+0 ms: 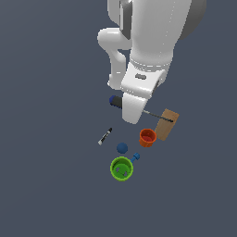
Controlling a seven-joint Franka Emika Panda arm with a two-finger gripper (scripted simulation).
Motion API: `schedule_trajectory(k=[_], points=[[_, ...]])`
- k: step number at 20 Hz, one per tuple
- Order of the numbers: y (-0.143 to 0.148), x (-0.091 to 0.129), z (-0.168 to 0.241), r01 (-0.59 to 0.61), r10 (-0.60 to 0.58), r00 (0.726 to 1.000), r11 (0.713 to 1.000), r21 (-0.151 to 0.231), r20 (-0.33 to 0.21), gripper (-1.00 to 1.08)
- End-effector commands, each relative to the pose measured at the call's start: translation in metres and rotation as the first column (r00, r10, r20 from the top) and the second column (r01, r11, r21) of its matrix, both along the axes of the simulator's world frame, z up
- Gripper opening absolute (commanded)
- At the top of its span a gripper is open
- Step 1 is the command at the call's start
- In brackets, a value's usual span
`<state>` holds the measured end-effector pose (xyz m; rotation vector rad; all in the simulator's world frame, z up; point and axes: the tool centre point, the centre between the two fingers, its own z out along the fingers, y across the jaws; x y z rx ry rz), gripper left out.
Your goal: Pick up a designated object from a clutter of objects.
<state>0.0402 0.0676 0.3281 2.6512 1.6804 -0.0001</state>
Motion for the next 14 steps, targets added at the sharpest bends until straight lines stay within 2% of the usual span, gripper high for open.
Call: schedule_trajectory(k=[1, 7, 14], points=[[0.015, 0.004, 0.022, 0.001, -0.001, 1.0, 1.0, 0.001, -0.001, -1.0], [0.041, 0.012, 0.058, 0.001, -0.001, 1.0, 1.0, 0.001, -0.001, -1.0], [0.058, 0.019, 0.082, 0.001, -0.001, 1.0, 1.0, 0.002, -0.001, -1.0]])
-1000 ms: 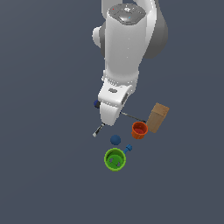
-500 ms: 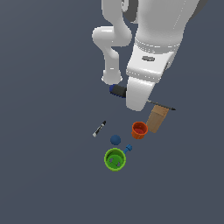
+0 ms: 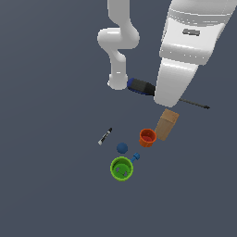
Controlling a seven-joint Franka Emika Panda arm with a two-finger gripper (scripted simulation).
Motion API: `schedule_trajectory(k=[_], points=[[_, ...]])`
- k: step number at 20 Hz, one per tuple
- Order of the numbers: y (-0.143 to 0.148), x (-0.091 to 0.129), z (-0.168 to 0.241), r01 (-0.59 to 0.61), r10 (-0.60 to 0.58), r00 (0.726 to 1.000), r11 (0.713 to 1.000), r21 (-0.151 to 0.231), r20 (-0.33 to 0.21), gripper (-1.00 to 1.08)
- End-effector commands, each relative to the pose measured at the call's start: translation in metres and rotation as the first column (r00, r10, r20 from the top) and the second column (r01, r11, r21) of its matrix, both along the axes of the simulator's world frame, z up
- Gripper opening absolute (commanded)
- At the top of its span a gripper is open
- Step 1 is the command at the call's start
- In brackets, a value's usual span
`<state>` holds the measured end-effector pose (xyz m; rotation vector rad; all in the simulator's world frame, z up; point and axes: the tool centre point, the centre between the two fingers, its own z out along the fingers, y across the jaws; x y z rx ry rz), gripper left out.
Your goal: Pick up a designated object from a clutter of objects.
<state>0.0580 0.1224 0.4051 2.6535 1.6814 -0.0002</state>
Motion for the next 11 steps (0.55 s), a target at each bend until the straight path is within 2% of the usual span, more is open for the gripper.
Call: schedule_trajectory(k=[1, 11], points=[[0.0043, 0.0018, 0.0066, 0.001, -0.001, 1.0, 1.0, 0.0, 0.0, -1.0], [0.0071, 0.0039, 0.0107, 0.001, -0.001, 1.0, 1.0, 0.0, 0.0, -1.0]])
